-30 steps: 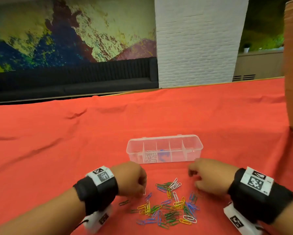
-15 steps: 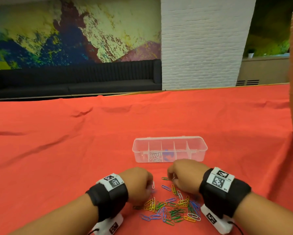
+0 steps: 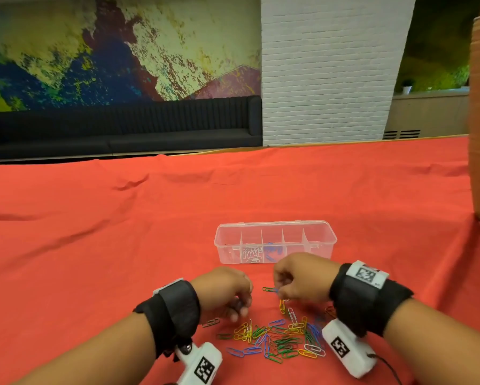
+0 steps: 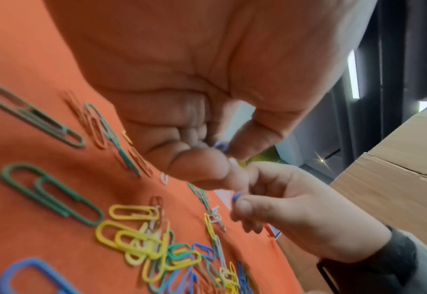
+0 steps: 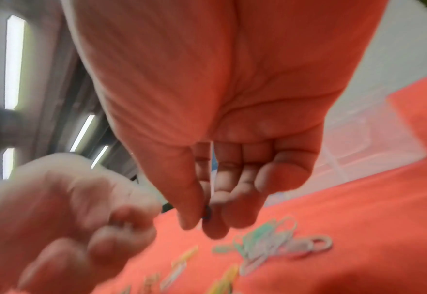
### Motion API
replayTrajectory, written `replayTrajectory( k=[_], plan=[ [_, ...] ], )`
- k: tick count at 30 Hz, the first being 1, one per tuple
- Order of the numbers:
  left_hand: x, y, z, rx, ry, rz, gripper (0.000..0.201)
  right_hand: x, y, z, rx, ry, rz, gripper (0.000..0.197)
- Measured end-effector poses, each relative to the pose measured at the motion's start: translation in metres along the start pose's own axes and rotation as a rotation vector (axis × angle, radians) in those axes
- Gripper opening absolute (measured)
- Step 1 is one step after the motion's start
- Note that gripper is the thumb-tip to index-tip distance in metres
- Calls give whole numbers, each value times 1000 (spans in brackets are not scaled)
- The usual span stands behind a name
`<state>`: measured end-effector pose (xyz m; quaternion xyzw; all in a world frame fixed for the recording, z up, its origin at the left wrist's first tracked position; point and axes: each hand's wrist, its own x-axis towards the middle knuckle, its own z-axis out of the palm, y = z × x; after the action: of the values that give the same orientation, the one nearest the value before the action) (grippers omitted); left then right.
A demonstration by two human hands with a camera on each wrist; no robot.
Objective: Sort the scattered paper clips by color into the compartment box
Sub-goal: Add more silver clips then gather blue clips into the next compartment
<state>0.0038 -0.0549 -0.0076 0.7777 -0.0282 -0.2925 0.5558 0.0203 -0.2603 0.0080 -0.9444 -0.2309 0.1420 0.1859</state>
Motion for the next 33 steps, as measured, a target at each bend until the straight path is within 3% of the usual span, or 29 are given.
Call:
replayTrajectory(
  k=[2, 5, 7, 9, 11, 12, 14, 18, 24, 27, 33],
  plan=[
    [3, 3, 6, 158, -31, 20, 8, -12, 9, -10, 147, -33, 27, 19],
    [12, 8, 18, 774, -31, 169, 12, -31, 25, -16, 262, -112, 87, 34],
    [15, 12, 28, 1107, 43, 251, 16, -41, 32, -13, 304, -166, 139, 32],
    [18, 15, 37, 1272, 100, 318, 18, -48, 35, -9, 161, -165, 149, 19],
    [20, 17, 41, 1322, 110, 340, 16, -53, 36, -2, -78, -129, 143, 4],
    [21, 18, 42, 1338, 106, 348, 15, -54, 35, 2, -132, -125, 148, 9],
    [22, 18, 43, 1372, 92, 372, 14, -54, 35, 9, -119, -142, 164, 19],
    [21, 10, 39, 1359, 72, 382, 19, -53, 34, 14, -115, -149, 126, 12],
    [20, 4, 21, 1144, 149, 316, 15, -54, 49, -11, -41, -49, 146, 3],
    [18, 7, 20, 1083, 109, 307, 19, -55, 50, -15, -126, -13, 181, 12],
    [16, 12, 35, 1281, 74, 368, 14, -43, 30, 5, -233, -23, 97, 14]
  ],
)
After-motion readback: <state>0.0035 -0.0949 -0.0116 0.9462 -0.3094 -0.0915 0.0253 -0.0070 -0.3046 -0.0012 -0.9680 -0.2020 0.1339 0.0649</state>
